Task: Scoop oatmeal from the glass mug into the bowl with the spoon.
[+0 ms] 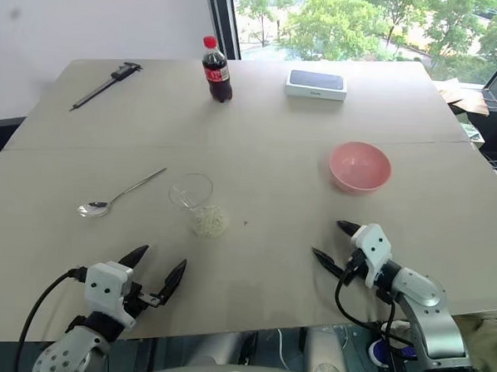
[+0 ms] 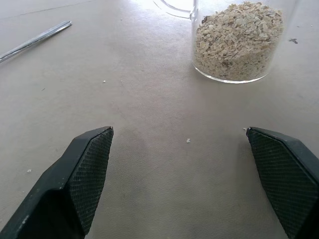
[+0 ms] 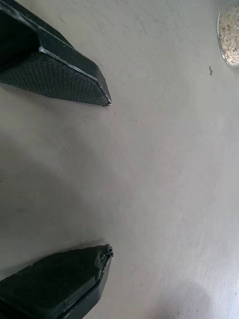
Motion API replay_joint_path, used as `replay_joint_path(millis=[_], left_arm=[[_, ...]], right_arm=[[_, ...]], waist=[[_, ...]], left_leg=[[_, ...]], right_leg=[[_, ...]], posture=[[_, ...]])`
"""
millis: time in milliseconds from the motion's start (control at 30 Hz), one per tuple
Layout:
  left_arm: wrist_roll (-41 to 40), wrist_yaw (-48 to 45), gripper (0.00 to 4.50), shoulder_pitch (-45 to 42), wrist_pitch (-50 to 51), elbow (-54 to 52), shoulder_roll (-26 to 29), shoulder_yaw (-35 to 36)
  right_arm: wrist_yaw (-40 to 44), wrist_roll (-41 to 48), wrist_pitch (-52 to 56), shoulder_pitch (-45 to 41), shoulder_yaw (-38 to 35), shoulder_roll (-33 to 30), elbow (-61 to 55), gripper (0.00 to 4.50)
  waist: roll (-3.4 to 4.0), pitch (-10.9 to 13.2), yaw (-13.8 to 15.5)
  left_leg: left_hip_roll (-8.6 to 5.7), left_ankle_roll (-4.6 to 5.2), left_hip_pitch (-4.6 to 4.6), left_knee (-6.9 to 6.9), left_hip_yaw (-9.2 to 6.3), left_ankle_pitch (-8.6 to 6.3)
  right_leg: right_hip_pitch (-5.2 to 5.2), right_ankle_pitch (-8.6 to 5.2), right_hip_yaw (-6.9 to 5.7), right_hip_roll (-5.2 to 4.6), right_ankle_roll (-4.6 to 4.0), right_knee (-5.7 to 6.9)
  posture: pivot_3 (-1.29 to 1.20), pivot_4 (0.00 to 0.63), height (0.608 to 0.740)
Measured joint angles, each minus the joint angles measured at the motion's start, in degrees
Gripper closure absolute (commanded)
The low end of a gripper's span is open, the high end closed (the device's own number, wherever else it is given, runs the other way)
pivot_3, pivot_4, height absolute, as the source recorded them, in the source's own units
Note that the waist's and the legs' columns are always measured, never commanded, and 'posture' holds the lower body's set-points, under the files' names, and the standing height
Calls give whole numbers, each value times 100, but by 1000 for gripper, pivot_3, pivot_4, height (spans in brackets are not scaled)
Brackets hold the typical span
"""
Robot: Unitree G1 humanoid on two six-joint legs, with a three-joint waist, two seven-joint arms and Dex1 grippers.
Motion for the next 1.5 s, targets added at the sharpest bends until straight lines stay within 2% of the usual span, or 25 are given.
replay_joint_path(millis=[967,1100,1233,1433,1500], left_arm=[[-63,-129,0,-217,-352,369,29,66],[-51,-35,0,-430,-218,422,98,274],[-66,76,0,-791,62,453,296,573],[-312,-111,0,-1737,649,872,1166,1307],[-354,-141,0,-1784,697,888,1216,1355]], right_arm=[[59,25,35,-113,68,22,39,31],[487,472,611,-267,233,-161,-295,31],[669,992,1254,-593,251,-288,-818,31],[809,1361,1907,-1052,304,-485,-1365,31],[810,1370,1928,-1083,314,-485,-1388,31]], waist=[[2,1,0],[13,12,-2],[15,14,4],[15,15,11],[15,15,10]], left_leg=[[0,0,0,-1,-1,0],[2,0,0,0,-3,0],[0,0,-11,0,-7,1],[-8,-7,-43,0,-20,5],[-8,-12,-44,0,-19,7]], right_leg=[[0,0,-1,0,0,0],[-2,1,-2,2,0,0],[-11,13,-9,11,18,0],[-37,30,-19,13,-4,0],[-38,30,-18,12,-5,0]], posture=[[0,150,740],[0,150,740],[0,150,740],[0,150,740],[0,150,740]])
